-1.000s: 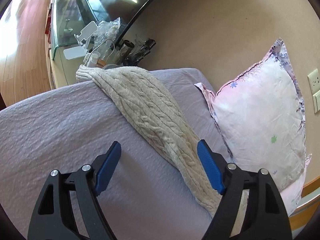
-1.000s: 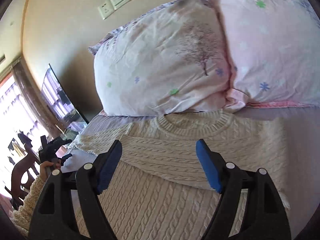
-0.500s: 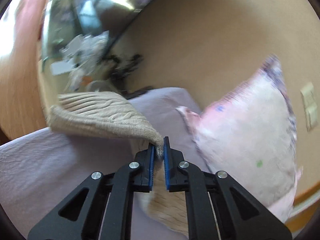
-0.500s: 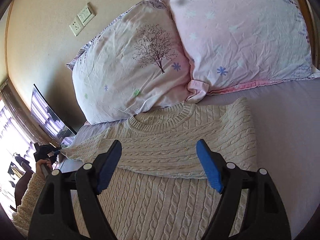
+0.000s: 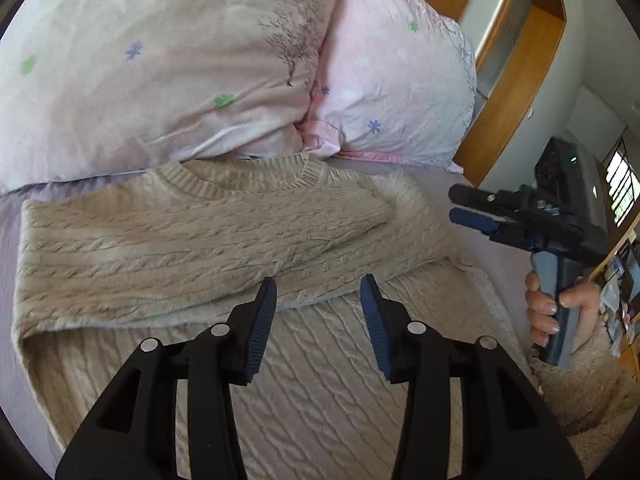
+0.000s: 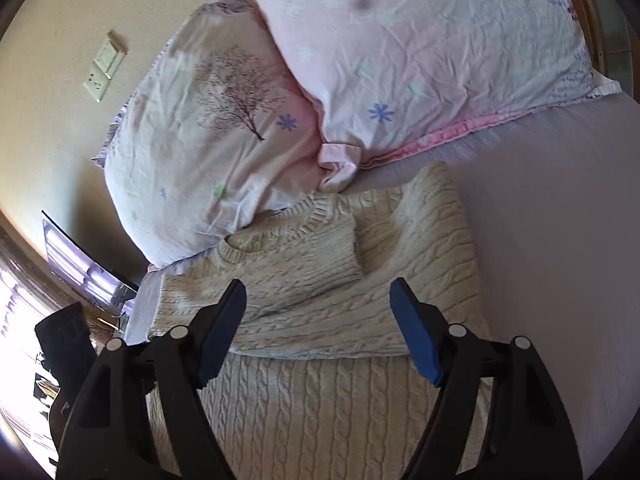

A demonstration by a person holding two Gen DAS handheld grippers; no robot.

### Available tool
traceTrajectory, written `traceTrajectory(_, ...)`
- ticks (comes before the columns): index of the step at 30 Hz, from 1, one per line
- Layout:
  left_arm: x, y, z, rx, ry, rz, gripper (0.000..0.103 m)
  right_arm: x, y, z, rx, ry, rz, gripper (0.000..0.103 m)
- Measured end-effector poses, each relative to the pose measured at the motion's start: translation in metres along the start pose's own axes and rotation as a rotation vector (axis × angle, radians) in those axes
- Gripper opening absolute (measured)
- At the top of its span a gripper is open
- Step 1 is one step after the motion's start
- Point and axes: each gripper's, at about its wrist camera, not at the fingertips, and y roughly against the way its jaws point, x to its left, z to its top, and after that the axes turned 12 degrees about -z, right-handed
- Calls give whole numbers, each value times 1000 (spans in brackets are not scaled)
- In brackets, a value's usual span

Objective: Fold small clothes

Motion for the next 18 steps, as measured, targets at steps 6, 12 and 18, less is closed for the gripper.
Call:
traceTrajectory(6,40,94,-35,-113,152,154,67,0,-52,17,88,-25,-38,48)
traceTrajectory(12,69,122,-89,-70,316,166,69,31,-83,9,97,82,-80,11)
traceTrajectory(18,68,119,-115,-60,338,107,70,-15,-11,9,-118,-107,-150,9)
